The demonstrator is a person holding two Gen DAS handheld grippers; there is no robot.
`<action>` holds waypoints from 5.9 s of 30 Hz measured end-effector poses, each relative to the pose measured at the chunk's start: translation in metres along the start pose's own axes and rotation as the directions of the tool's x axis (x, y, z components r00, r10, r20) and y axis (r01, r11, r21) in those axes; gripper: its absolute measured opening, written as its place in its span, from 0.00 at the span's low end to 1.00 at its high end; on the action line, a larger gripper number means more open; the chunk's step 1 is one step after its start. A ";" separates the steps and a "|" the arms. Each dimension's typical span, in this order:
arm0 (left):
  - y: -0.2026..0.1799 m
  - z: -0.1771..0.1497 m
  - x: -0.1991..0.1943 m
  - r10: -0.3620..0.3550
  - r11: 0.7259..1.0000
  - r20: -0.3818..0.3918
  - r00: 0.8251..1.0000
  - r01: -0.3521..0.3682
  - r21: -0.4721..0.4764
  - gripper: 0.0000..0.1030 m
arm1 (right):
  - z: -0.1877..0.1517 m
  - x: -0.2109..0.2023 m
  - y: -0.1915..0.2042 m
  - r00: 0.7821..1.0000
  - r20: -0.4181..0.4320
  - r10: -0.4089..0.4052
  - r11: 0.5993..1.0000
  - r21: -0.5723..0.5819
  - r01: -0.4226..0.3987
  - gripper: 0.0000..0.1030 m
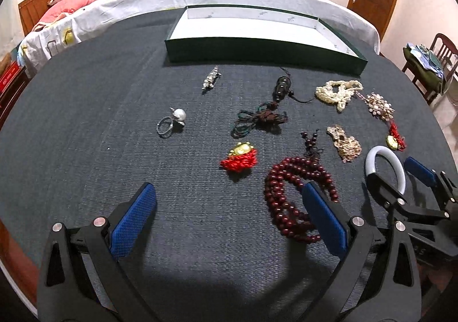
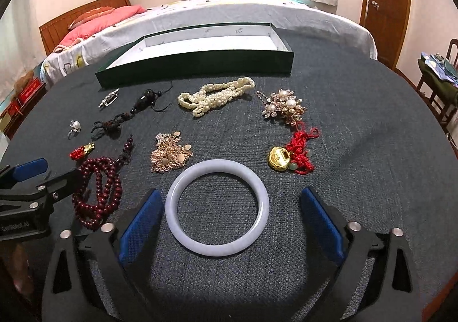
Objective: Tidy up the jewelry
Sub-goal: 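Move the right tool to the white jade bangle and grasp it, then grasp the dark red bead strand with the left tool while the right holds the bangle, then carry beads with left tool and bangle with right tool into the box, release, then lift both open tools out of the box back over the table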
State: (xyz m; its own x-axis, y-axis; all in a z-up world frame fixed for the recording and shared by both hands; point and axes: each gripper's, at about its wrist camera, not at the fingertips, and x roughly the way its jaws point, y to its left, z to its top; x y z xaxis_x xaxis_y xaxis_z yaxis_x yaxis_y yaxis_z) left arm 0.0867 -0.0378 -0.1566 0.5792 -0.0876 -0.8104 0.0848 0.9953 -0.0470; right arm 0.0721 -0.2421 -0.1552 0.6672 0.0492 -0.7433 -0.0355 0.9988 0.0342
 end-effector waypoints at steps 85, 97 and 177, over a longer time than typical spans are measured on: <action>-0.020 -0.013 -0.020 -0.041 0.989 0.062 0.997 0.032 0.142 0.10 | 0.000 -0.028 -0.019 0.998 0.059 -0.010 1.000 0.018 0.009 0.66; -0.020 0.009 -0.055 -0.087 0.989 0.152 0.985 0.067 0.134 0.10 | 0.018 -0.046 -0.016 0.994 0.113 0.012 1.000 0.018 -0.014 0.66; 0.013 0.128 -0.010 0.027 0.999 0.332 0.943 -0.034 0.015 0.79 | 0.124 0.028 0.000 0.991 0.134 0.006 0.999 0.037 -0.011 0.75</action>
State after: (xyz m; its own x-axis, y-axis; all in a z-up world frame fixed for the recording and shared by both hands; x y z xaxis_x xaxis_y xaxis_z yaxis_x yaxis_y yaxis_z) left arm 0.1855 -0.0297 -0.0742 0.8177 -0.0691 -0.5715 0.0770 0.9970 -0.0104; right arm 0.1833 -0.2406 -0.0929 0.7607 0.0549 -0.6468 -0.0154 0.9977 0.0666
